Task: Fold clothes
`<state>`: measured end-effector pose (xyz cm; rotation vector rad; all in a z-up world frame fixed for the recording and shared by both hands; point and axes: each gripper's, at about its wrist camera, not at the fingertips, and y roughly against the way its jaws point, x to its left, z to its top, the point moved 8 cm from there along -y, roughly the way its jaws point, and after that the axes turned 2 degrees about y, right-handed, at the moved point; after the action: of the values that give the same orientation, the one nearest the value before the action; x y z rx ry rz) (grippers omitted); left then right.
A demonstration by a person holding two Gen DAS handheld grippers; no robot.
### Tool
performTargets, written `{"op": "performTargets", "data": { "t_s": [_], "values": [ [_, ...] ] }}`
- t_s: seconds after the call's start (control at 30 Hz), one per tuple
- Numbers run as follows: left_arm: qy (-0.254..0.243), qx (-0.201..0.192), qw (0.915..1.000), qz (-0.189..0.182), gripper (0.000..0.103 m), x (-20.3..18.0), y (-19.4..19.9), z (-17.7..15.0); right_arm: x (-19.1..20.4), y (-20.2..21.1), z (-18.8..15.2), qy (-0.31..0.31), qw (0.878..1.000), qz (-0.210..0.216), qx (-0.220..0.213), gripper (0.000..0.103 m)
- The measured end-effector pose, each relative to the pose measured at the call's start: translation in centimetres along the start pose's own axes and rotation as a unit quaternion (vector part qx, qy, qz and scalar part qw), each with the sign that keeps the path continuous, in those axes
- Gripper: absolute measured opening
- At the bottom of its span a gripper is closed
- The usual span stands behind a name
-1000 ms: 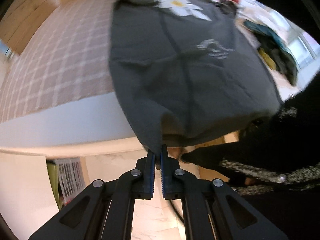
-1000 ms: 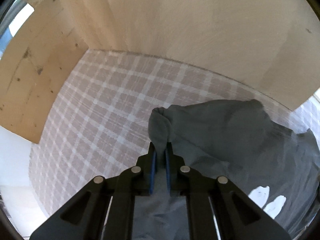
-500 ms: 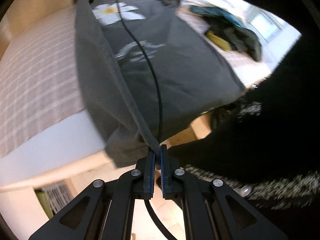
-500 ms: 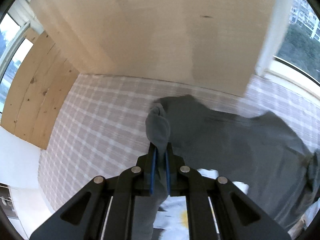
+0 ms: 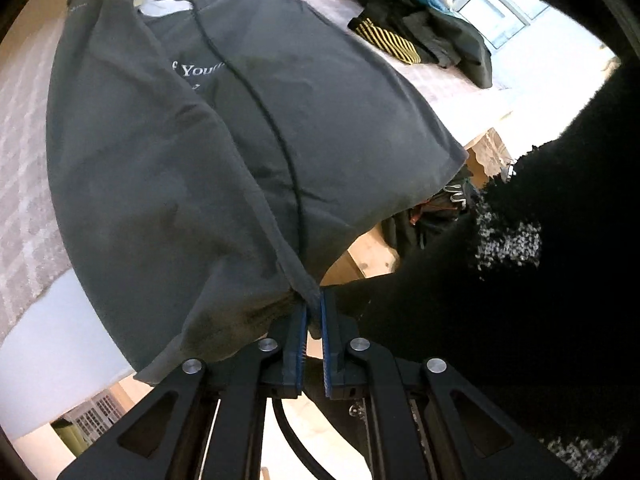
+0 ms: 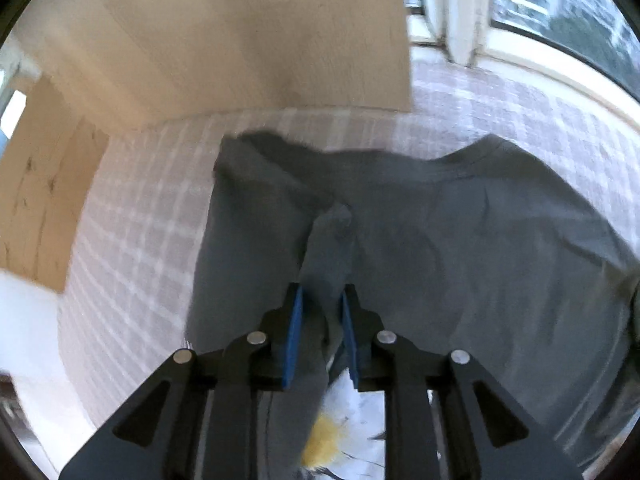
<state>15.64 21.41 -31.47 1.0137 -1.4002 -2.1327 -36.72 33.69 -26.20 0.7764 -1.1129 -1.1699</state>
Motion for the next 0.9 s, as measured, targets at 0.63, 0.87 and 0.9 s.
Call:
{"op": "performTargets", "data": {
  "t_s": [0.63,0.87,0.9],
  "values": [
    [0.183,-0.036,0.981,0.053,0.03,9.8,2.1,-6.8,7.8,-4.7,10.6,0.156,0.986,-0.057,-0.004,0.047],
    [0.187,-0.039,0.9808,0.037,0.034,9.6,1.3,-7.0,7.1,-6.6,10.8,0.131,0.991,-0.023,0.03,0.012],
    [0.186,-0.041,0.9812,0.034,0.031,9.6,1.4,-7.2,7.1,-6.7,10.9,0.128,0.991,-0.017,0.03,0.009]
  ]
}}
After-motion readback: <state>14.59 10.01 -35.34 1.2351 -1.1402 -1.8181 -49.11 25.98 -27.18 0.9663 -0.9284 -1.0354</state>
